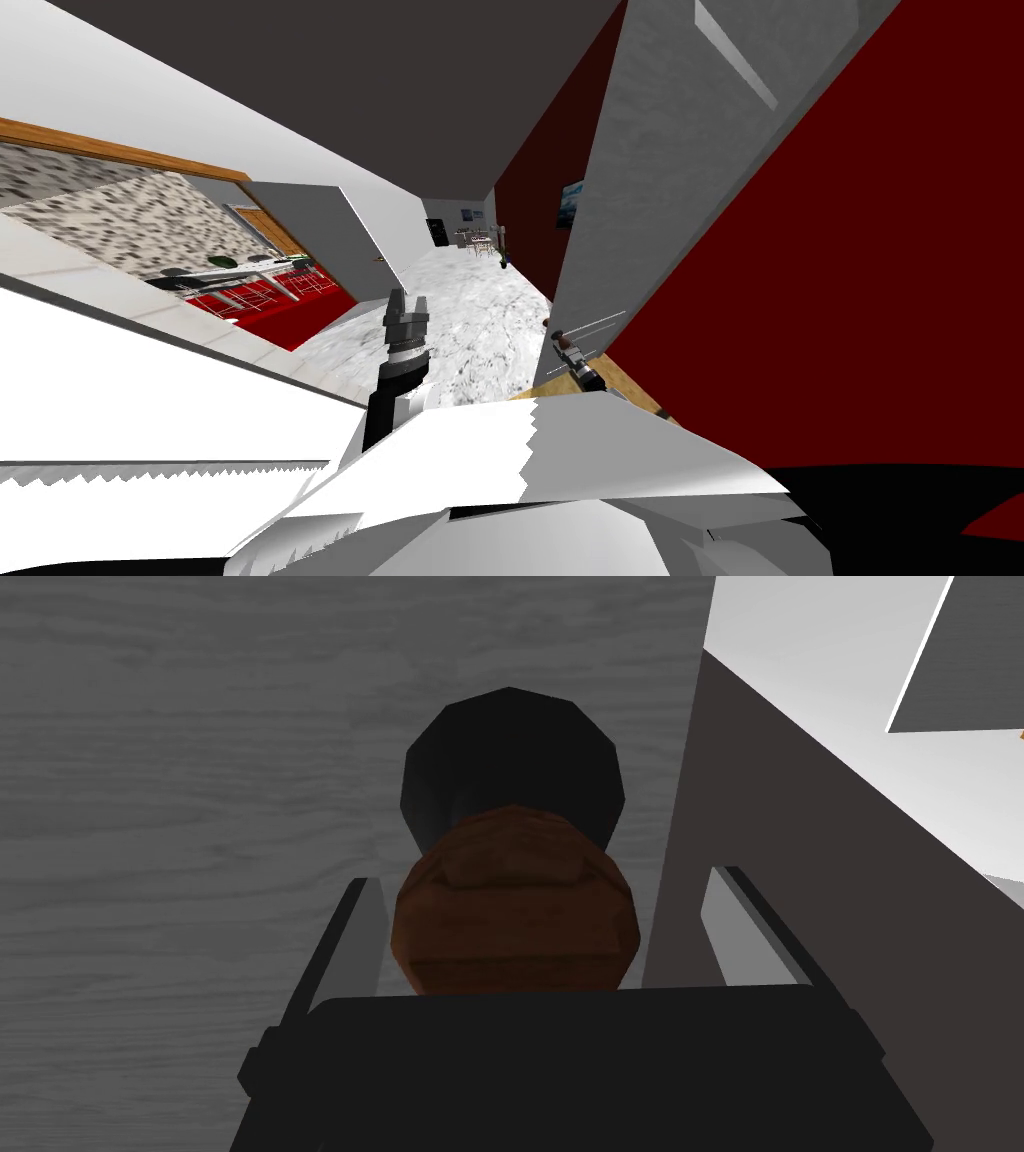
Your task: Pull the door open
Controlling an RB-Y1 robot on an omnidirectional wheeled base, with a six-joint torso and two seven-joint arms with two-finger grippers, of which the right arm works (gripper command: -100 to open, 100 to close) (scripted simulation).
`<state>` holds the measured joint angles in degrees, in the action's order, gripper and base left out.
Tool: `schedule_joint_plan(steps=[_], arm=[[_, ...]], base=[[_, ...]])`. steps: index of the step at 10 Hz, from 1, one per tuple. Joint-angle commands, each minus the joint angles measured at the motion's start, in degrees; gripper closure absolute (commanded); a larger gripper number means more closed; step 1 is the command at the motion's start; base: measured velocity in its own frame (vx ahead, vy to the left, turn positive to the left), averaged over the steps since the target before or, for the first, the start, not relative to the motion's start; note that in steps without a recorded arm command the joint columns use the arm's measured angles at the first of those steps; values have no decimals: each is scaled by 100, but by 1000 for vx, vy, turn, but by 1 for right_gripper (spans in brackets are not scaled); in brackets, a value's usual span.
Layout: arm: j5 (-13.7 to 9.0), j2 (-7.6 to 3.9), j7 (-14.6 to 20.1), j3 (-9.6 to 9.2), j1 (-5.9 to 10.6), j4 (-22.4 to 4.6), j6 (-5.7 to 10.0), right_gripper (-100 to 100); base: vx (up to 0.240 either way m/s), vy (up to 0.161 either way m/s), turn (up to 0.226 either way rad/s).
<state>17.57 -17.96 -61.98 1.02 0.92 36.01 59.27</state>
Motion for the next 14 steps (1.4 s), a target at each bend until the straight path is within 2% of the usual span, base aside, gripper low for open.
schedule_joint_plan(steps=[1,2,7,14], arm=[[0,0,0,0,0,0,0,-100],[0,0,0,0,0,0,0,100],[0,0,0,0,0,0,0,100],[-166,0,913,44,46,-41,-58,100]], base=[[29,-9,9],[3,-3,-14],[-3,-1,1],[-25,-8,57]])
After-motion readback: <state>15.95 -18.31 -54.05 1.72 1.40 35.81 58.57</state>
